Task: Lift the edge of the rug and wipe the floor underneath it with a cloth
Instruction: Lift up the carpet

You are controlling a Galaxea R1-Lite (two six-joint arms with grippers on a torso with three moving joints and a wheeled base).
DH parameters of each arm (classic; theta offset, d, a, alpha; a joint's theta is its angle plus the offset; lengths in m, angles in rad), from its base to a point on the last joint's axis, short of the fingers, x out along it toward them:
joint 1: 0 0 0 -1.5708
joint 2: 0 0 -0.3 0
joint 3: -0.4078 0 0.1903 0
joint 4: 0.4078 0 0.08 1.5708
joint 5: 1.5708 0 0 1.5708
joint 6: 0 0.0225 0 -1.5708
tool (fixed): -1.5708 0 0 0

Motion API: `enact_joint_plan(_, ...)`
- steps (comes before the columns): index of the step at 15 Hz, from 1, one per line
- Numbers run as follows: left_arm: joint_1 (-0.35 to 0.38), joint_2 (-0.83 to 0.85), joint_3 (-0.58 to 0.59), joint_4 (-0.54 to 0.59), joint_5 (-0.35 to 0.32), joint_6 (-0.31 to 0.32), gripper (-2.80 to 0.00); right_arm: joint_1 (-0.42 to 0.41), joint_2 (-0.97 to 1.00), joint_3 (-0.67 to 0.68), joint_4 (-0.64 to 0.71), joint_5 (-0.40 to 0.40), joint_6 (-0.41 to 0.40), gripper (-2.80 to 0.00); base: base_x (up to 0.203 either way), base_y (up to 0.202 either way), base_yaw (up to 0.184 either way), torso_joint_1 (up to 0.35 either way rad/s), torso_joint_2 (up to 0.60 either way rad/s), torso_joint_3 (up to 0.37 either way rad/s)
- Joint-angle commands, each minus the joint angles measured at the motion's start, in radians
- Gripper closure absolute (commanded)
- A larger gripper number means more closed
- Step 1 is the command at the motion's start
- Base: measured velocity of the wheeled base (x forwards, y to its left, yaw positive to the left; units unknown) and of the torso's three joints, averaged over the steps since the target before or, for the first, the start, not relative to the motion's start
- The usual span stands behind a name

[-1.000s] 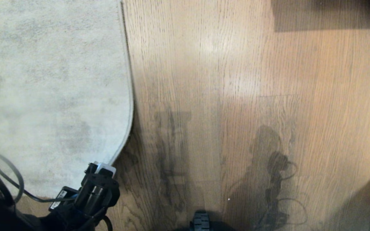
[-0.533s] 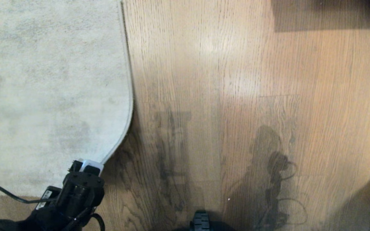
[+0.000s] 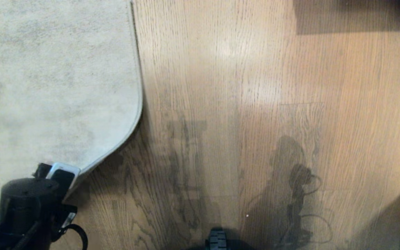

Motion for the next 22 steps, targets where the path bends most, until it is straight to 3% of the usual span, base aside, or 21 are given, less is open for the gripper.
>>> enact_joint_plan(1, 0.025, -0.088, 0.009, -0.003, -0.017, 0.004, 0.0, 0.0, 0.001, 0.0, 0.0, 0.001, -0.001, 0.0, 0.0, 0.0, 0.0, 0.0, 0.0, 0.0)
enact_joint_plan(4, 0.037, -0.153, 0.002, 0.049, -0.054, 0.004, 0.0, 0.0, 0.001, 0.0, 0.0, 0.001, -0.001, 0.0, 0.0, 0.0, 0.0, 0.0, 0.0, 0.0)
enact_joint_plan(9, 0.104, -0.283, -0.119, 0.296, -0.181, 0.004, 0.0, 0.0, 0.001, 0.0, 0.0, 0.001, -0.001, 0.0, 0.0, 0.0, 0.0, 0.0, 0.0, 0.0)
enact_joint_plan(15, 0.1, -0.285, -0.119, 0.296, -0.192, -0.015, 0.0, 0.0, 0.001, 0.0, 0.0, 0.001, -0.001, 0.0, 0.0, 0.0, 0.0, 0.0, 0.0, 0.0)
enact_joint_plan(22, 0.097, -0.285, -0.075, 0.296, -0.251, -0.029, 0.0, 0.0, 0.001, 0.0, 0.0, 0.001, -0.001, 0.0, 0.0, 0.0, 0.0, 0.0, 0.0, 0.0)
